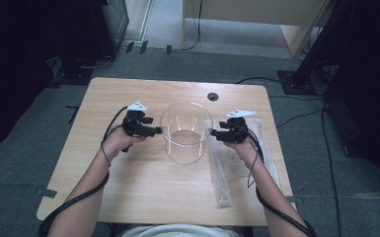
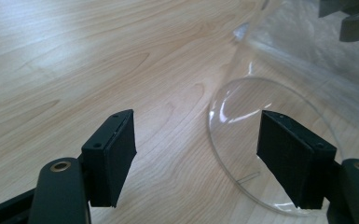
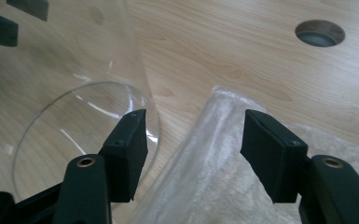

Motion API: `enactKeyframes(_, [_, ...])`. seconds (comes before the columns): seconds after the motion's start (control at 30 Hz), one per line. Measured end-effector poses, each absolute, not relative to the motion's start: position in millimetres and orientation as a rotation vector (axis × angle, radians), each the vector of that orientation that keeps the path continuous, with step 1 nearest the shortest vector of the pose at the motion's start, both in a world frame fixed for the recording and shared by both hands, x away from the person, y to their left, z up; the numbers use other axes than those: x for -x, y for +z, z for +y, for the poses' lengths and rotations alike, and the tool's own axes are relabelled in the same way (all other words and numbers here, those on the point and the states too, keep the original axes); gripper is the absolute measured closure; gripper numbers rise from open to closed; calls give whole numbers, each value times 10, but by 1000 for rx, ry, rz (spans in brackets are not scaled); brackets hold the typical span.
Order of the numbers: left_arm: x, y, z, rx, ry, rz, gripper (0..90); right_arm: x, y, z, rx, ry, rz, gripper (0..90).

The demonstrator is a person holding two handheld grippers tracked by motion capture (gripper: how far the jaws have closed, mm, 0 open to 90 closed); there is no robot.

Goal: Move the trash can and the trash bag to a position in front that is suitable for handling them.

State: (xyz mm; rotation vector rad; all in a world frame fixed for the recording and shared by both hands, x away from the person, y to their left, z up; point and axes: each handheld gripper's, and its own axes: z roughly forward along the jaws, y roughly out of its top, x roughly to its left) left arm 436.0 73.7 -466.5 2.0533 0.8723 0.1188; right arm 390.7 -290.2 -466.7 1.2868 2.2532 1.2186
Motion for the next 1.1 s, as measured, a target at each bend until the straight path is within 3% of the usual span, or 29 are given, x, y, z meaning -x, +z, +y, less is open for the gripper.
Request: enactKeyframes(1.1, [-4088,-4679,741,-2078,90,921,308,-3584,-4720,-2829,-1275,1142,2300,374])
